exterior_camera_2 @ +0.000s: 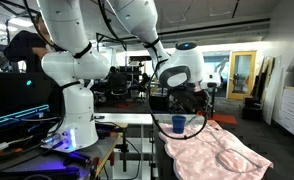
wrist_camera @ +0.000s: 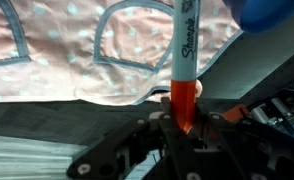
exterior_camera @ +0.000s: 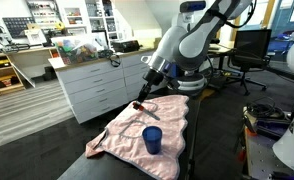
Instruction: Remove marker from the blue cup and place it on the apron
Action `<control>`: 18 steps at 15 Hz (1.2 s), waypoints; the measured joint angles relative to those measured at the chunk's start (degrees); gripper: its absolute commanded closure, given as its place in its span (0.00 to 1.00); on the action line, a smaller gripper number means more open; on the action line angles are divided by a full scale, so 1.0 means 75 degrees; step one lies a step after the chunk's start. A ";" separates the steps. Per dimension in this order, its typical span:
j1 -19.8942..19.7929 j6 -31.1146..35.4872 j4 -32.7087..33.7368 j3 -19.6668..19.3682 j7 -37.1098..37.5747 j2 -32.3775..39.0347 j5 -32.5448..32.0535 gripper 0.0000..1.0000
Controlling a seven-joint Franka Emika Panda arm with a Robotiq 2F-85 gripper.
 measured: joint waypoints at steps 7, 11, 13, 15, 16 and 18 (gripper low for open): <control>0.0622 -0.0817 0.0187 -0.0722 -0.0056 -0.0603 0.0571 0.93; 0.1003 -0.1138 0.0213 -0.1104 -0.0205 -0.0941 0.0910 0.93; 0.1209 -0.1234 0.0221 -0.1287 -0.0289 -0.1079 0.1078 0.93; 0.1416 -0.1292 0.0226 -0.1470 -0.0364 -0.1195 0.1240 0.93; 0.1520 -0.1317 0.0226 -0.1565 -0.0405 -0.1251 0.1323 0.93; 0.1727 -0.1350 0.0228 -0.1771 -0.0505 -0.1331 0.1450 0.93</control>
